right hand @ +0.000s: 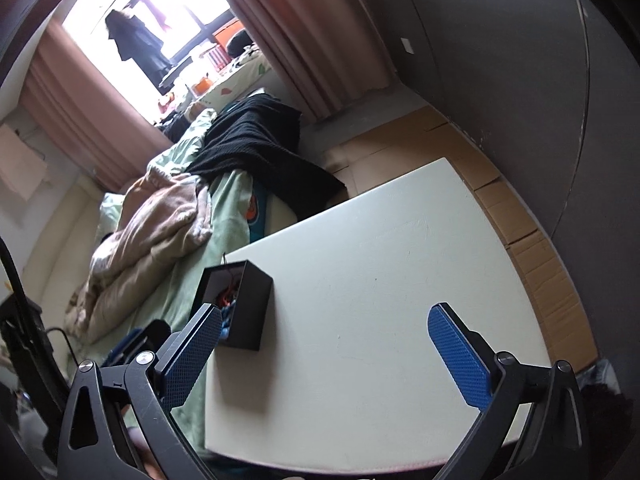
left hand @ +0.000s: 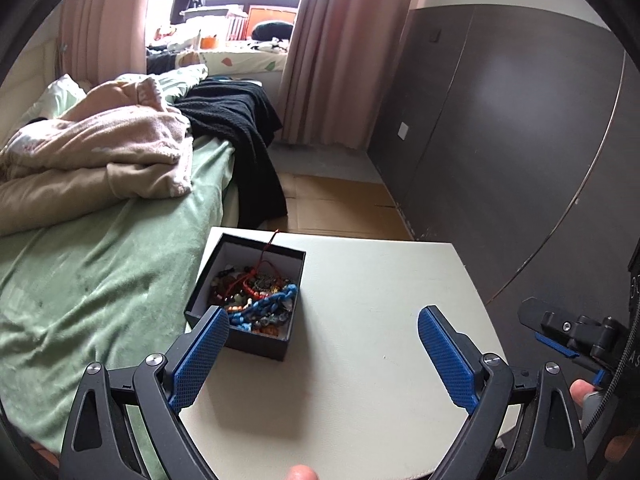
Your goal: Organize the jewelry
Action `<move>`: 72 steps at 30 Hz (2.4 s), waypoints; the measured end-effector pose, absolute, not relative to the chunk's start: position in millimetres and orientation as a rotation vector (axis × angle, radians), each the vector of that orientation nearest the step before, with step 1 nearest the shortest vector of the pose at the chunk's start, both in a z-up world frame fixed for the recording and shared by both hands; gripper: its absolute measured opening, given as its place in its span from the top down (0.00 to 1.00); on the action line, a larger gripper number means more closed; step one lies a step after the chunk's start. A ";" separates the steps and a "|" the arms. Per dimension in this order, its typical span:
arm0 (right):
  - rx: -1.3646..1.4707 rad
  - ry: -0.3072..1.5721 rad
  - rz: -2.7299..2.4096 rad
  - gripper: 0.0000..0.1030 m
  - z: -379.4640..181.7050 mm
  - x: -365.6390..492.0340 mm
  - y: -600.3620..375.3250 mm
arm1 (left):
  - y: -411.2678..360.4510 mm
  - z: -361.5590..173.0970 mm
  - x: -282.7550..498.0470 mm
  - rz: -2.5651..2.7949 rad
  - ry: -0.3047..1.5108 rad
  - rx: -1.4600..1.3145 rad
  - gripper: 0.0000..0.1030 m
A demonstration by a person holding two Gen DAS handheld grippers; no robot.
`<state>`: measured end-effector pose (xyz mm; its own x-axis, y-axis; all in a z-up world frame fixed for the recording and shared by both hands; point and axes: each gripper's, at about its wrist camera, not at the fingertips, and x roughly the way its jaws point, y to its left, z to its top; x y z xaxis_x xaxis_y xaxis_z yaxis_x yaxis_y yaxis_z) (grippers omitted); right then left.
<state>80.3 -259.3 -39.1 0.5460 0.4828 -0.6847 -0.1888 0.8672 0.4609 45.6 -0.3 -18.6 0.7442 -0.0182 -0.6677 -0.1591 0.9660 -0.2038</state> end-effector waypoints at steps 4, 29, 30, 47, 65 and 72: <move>0.309 0.904 0.417 0.00 -37.6 70.6 -259.6 | 2.7 -21.3 40.3 0.099 0.729 -0.258 0.07; 0.222 0.903 0.461 0.00 -32.6 65.7 -245.7 | 9.2 -19.2 35.7 0.130 0.709 -0.229 0.07; 0.222 0.902 0.462 0.00 -32.4 65.1 -246.2 | 9.4 -19.2 35.6 0.132 0.709 -0.228 0.07; 0.219 0.899 0.454 0.00 -28.9 65.1 -251.1 | 5.2 -20.9 35.9 0.129 0.715 -0.216 0.07; 0.212 0.899 0.451 0.00 -29.8 64.2 -250.7 | 5.5 -20.0 35.2 0.129 0.709 -0.214 0.07; 0.202 0.899 0.453 0.00 -30.4 63.3 -250.1 | 1.3 -18.0 33.9 0.134 0.692 -0.196 0.07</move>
<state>63.3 -250.1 -30.4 0.5364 0.4608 -0.7071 -0.2942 0.8873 0.3551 33.9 1.3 -18.0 0.7624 0.0574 -0.6446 -0.1872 0.9730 -0.1348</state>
